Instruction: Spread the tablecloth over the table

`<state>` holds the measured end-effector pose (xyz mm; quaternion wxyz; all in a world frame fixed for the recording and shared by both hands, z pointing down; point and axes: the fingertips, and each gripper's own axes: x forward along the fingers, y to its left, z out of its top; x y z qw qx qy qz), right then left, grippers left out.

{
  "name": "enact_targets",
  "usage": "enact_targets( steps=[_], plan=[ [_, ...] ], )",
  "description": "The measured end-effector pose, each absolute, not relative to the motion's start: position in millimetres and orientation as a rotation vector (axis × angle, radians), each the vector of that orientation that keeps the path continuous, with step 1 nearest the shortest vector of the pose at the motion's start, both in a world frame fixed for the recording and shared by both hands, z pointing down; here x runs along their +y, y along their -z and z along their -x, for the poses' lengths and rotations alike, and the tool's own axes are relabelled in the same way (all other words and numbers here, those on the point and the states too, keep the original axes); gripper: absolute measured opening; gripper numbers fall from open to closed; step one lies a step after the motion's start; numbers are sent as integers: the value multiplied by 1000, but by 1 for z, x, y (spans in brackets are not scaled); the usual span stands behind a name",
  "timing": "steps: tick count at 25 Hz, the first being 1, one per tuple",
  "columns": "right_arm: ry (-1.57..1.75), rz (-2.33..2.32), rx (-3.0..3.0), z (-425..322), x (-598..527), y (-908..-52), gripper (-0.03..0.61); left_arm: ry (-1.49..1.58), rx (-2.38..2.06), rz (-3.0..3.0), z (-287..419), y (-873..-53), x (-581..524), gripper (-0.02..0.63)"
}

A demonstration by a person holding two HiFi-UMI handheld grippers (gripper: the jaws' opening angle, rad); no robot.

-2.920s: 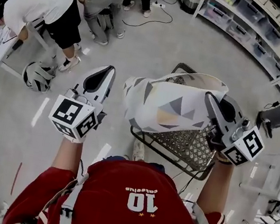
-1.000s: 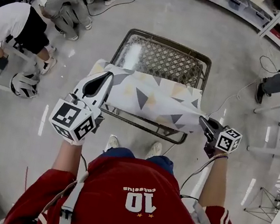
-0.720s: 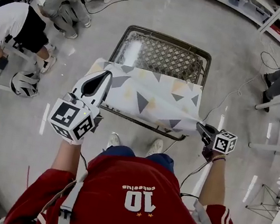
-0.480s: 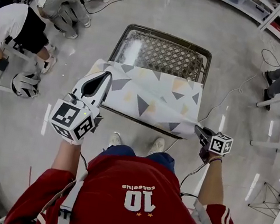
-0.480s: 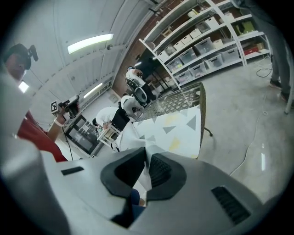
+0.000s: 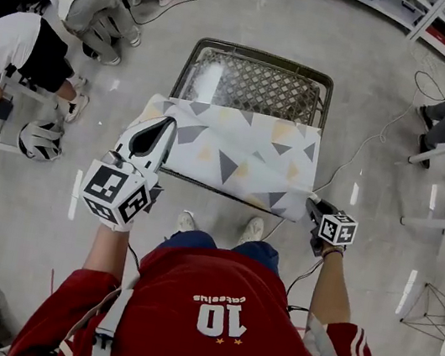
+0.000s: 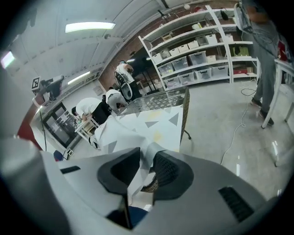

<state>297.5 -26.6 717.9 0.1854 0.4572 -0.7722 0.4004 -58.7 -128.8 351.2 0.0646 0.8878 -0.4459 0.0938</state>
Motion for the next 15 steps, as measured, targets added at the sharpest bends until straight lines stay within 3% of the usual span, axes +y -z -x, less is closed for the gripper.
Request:
enact_targets(
  steps=[4, 15],
  plan=[
    [-1086, -1308, -2140, -305, -21, -716, 121, -273, -1341, -2687, 58, -349, -129, 6],
    [-954, -1534, -2143, -351, -39, -671, 124, -251, -1314, -2711, 47, -346, -135, 6]
  ],
)
